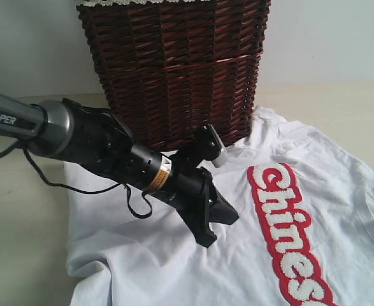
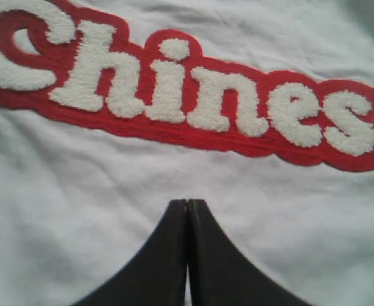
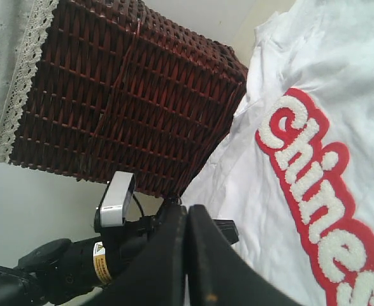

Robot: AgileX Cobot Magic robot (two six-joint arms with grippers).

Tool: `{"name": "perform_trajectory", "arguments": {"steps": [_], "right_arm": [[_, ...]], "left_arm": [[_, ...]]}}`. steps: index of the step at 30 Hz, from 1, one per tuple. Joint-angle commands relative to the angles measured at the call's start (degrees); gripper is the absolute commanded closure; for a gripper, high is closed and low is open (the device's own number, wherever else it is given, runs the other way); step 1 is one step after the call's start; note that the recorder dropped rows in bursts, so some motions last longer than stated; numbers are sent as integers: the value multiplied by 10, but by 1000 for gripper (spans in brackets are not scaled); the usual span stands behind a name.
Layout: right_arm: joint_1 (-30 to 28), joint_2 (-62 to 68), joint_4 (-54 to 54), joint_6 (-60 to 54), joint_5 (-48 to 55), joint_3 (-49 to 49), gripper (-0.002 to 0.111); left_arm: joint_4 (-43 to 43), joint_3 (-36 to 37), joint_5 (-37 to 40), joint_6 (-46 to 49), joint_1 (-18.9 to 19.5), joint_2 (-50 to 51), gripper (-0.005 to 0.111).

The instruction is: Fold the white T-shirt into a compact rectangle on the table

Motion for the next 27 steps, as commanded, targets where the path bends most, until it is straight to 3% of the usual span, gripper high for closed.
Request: {"name": "perform_trajectory", "arguments": {"steps": [1,8,11,14,16,20,23,27], "right_arm": [[0,-3,0,-2,-6,3,108],[0,-3,0,-2,-6,3,108],[0,-3,0,-2,-6,3,108],[0,-3,0,-2,-6,3,108],[0,-3,0,-2,-6,3,108],[0,-3,0,-2,-6,3,108],[0,-3,0,-2,-6,3,108],[0,-3,0,-2,-6,3,108]], "left_arm": [[-2,-25,18,3,-23,19,107],[-2,-46,22,23,-37,48,107],[-2,-47,4,-18,-36,37,107],[-2,-47,-34,-125,-10,-4,107],[-2,-29,-86,-168,32,-46,107],[-2,76,-108,-86,72,-80,107],[-2,155,-10,94,71,-80,107],[-2,161,46,187,50,-68,107]]}}
